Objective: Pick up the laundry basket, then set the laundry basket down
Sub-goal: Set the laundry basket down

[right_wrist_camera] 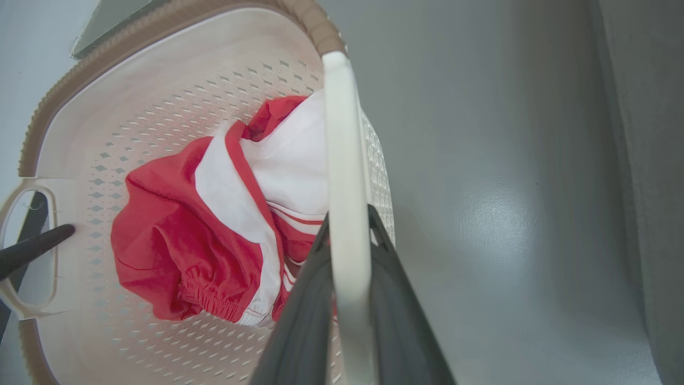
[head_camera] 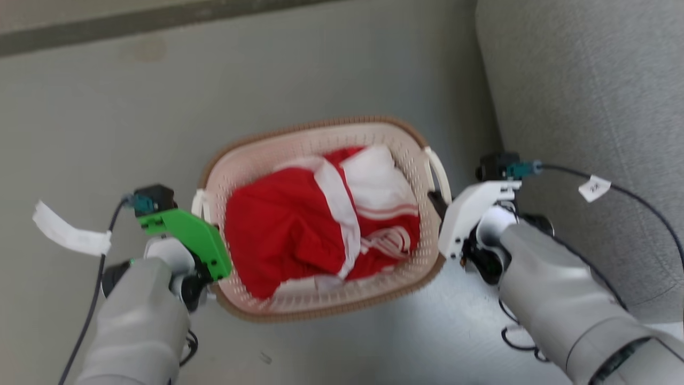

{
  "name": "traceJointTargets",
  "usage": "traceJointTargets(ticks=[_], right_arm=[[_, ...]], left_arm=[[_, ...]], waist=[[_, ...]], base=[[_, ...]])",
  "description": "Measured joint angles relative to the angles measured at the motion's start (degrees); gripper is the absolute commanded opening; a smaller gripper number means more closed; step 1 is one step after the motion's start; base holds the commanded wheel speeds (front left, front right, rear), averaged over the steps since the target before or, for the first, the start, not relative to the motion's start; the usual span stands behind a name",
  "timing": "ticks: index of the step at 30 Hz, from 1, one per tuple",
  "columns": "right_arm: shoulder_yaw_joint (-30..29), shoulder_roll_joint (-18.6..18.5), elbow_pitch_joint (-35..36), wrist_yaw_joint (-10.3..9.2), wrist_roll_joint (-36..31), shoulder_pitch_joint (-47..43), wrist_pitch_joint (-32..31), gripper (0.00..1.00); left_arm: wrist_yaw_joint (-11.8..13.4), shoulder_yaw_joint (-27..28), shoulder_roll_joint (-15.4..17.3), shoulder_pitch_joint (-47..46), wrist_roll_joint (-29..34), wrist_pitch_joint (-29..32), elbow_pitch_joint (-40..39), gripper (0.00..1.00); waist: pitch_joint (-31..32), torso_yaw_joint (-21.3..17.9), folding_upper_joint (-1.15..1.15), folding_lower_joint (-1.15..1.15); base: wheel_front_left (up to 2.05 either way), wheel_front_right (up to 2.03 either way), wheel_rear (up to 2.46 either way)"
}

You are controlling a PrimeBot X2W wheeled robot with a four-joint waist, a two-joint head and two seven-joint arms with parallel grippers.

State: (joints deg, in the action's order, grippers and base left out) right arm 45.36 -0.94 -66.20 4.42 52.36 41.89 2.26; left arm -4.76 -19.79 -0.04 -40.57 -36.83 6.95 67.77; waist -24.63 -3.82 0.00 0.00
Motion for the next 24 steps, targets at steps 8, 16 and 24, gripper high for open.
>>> traceJointTargets(ticks=[8, 16, 24], right_arm=[[0.0, 0.0, 0.2, -0.51, -0.6, 5.5, 1.5, 0.0], [0.0, -0.1, 0.3, -0.93, -1.4, 10.5, 2.7, 0.0], [-1.0, -0.2, 0.8, -1.51, -1.4, 14.7, 5.0, 0.0]], left_arm=[[0.1, -0.2, 1.0, -4.9, 1.3, -1.6, -1.4, 0.0], [0.2, -0.2, 1.7, -9.4, 1.7, -2.9, -2.0, 0.0], [0.2, -0.1, 2.3, -13.7, 1.9, -4.2, -2.9, 0.0]], waist=[[-6.0, 0.2, 0.0, 0.0], [-11.9, 0.5, 0.0, 0.01], [-17.9, 0.6, 0.0, 0.01]], base=[[0.0, 0.0, 0.0], [0.0, 0.0, 0.0], [0.0, 0.0, 0.0]])
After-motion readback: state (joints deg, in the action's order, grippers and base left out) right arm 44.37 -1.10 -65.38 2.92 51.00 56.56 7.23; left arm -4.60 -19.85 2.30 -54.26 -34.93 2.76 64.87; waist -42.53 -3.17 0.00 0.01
